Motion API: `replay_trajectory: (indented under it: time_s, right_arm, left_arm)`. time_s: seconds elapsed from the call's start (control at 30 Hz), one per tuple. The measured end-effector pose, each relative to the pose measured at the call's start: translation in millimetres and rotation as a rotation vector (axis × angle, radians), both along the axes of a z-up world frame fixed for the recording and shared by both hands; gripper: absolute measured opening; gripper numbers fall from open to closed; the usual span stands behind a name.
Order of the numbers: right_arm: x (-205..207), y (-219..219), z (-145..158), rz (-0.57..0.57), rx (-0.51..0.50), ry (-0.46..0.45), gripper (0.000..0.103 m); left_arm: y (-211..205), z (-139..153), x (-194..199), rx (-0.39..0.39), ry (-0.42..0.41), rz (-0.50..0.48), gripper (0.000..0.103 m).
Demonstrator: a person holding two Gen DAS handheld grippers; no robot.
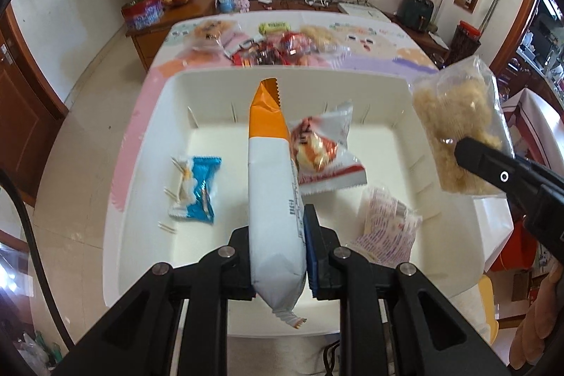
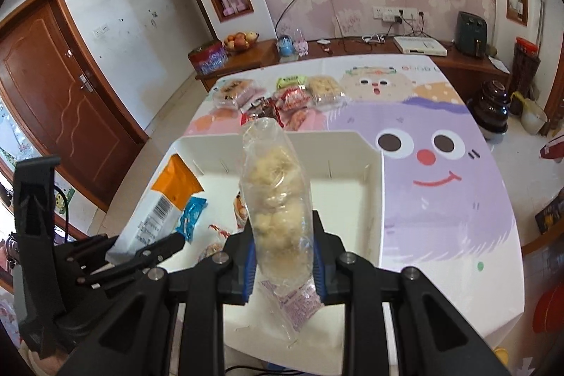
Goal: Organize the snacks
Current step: 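Lift both held snacks and carry them over the white tray, then lower both snacks into the tray and open both grippers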
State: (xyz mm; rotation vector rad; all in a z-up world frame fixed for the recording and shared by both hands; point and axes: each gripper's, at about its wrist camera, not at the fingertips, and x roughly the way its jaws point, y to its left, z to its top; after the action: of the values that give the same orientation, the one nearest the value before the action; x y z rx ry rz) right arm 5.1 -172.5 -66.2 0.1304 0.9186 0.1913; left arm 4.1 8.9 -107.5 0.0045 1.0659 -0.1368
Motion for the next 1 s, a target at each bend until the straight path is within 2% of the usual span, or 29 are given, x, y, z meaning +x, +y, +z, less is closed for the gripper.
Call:
replay_trajectory:
  time_s: [0.5, 0.53, 0.57, 0.6, 0.63, 0.67, 0.7, 0.8, 1.0]
  right_arm:
    - [7, 11, -14, 0.022, -0.001, 0.038, 0.026]
    - [8, 12, -14, 0.024, -0.003, 0.038, 0.026]
    - [8, 14, -14, 0.026, -0.008, 0.039, 0.027]
    - [8, 15, -15, 0.025, -0.02, 0.042, 0.027]
    - [9, 16, -16, 0.023, -0.033, 0.046, 0.027]
    - [9, 17, -15, 0.024, -0.035, 0.047, 0.031]
    - [9, 17, -16, 0.025, -0.032, 0.048, 0.035]
    - [9, 15, -15, 0.014, -0.031, 0.044, 0.049]
    - [10, 13, -16, 0.006, -0.027, 0.057, 0.049]
  left_arm:
    - [-6, -17, 5, 0.026, 0.034, -0.014, 0.02]
    - [-6, -18, 5, 0.035, 0.034, -0.01, 0.022]
    - [-6, -17, 5, 0.046, 0.032, -0.004, 0.032]
    - [-7, -17, 6, 0.055, 0.031, 0.002, 0.051]
    - [-7, -16, 6, 0.063, 0.026, 0.01, 0.062]
    - [-7, -15, 6, 0.066, 0.016, 0.017, 0.079]
    - [-6, -14, 5, 0.066, 0.007, 0.021, 0.083]
    - [-6, -12, 6, 0.069, 0.001, 0.022, 0.083]
    - [-4, -17, 9, 0.057, 0.032, 0.031, 0.083]
